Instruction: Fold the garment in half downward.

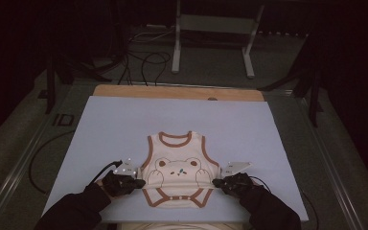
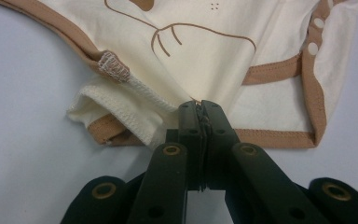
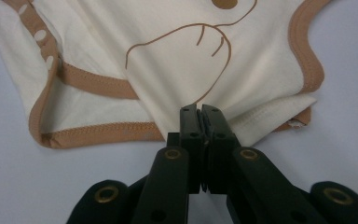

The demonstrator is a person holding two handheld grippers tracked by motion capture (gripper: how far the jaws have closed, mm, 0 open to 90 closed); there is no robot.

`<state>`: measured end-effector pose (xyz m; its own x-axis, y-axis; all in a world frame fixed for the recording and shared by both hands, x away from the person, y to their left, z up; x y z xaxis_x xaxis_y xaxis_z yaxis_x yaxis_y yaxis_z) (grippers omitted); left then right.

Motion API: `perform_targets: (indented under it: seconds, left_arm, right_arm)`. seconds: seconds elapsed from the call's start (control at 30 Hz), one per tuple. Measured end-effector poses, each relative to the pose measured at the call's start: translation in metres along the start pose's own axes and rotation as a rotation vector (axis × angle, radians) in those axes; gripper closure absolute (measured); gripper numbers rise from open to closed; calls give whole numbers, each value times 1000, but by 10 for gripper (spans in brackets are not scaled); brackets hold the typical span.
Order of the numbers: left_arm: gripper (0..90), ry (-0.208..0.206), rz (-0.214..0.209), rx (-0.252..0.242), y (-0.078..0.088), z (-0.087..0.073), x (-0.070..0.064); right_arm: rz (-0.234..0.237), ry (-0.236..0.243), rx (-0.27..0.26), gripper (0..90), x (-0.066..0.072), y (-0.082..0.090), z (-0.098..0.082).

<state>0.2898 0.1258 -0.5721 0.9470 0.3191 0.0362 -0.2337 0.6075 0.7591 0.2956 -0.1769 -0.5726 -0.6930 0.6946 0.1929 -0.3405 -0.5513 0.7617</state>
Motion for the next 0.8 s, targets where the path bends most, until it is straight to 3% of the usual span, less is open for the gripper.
perform_targets:
  seconds: [0.13,0.2,0.3,0.4,0.47,0.67,0.8]
  left_arm:
    - [879,2,-3,-3,0,0,0]
    - [842,4,2,-7,1,1,0]
    - [692,4,35,-1,3,1,3]
    - [618,21,36,-19,7,2,5]
    - [582,8,38,-19,9,3,4]
    - [410,-21,14,-28,14,10,-1]
    - [284,-13,13,-29,17,16,-1]
  right_arm:
    - [4,-3,-2,869,-1,0,0]
    - [12,3,-2,797,1,1,0]
    - [24,-4,-26,693,3,4,3]
    - [38,-4,-59,591,5,8,9]
    - [39,-1,-74,528,7,11,12]
    - [57,-35,-132,343,6,19,21]
    - [68,-52,-152,217,5,25,25]
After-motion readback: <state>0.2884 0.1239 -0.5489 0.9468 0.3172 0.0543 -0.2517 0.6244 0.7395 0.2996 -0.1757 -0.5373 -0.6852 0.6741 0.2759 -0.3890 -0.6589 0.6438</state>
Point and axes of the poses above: each handheld gripper's, and its own axes: y roughly backward along the jaws, z roughly out of its top, x roughly to its left, the point moved 8 cm from there along -y, roughly forward along the jaws, and after that the axes turned 14 degrees about -y, right-handed, at the moved point
